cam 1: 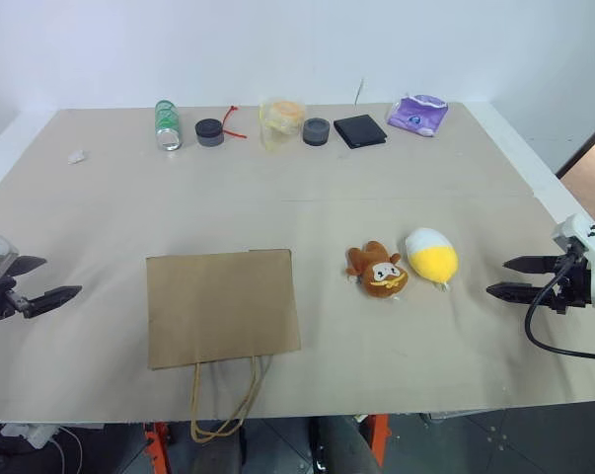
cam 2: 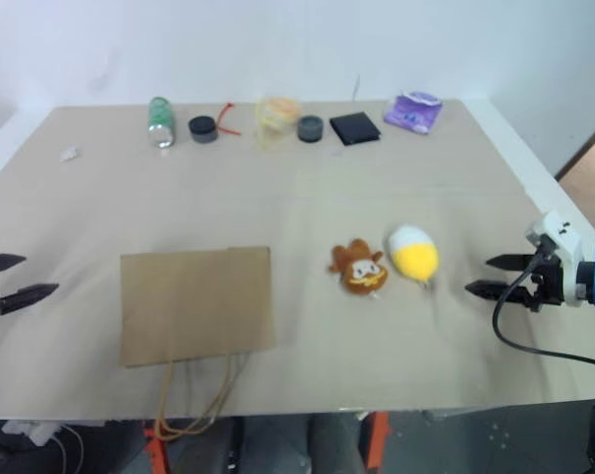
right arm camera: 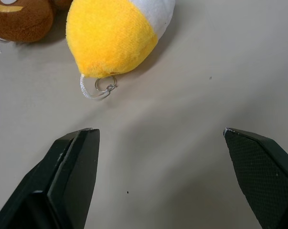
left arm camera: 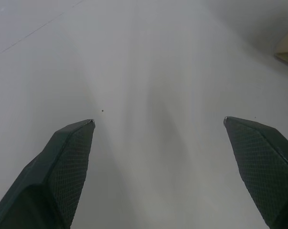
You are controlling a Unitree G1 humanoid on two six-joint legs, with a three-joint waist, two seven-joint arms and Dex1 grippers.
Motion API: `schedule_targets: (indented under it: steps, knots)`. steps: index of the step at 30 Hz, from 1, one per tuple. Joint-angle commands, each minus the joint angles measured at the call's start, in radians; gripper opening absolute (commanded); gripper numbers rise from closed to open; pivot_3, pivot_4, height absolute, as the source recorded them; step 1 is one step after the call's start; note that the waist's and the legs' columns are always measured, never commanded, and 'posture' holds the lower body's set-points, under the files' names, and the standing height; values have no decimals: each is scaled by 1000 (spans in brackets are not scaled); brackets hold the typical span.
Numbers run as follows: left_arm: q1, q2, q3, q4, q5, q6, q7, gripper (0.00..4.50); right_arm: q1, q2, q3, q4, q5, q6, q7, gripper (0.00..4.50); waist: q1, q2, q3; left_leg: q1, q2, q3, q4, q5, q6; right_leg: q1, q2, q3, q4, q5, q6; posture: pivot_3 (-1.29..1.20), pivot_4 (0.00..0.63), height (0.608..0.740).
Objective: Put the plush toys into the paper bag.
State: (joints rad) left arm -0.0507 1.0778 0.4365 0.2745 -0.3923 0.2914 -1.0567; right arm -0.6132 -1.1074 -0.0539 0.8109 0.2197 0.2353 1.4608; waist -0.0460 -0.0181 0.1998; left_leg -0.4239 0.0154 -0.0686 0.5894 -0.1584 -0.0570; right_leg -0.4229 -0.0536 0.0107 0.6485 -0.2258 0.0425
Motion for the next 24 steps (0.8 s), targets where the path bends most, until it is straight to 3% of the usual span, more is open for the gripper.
schedule_targets:
  steps: [1,18,24]
  knots:
    - [18,-3,39,-28,5,0,18,4500,-3,-30,-41,4,7,-14,12,4461,0,0,0,0,0,0,0,0,0,0,0,0,0,0,0,0,150,740]
    - [29,-19,46,-130,2,94,90,4500,-15,-18,-49,-5,20,21,-8,4461,0,0,0,1,4,7,9,0,0,0,4,8,1,5,-2,0,150,740]
    - [11,-24,16,-87,64,3,113,4500,-24,0,-81,-13,46,26,-14,4461,-1,0,0,1,7,10,11,0,0,0,7,10,1,8,-2,0,150,740]
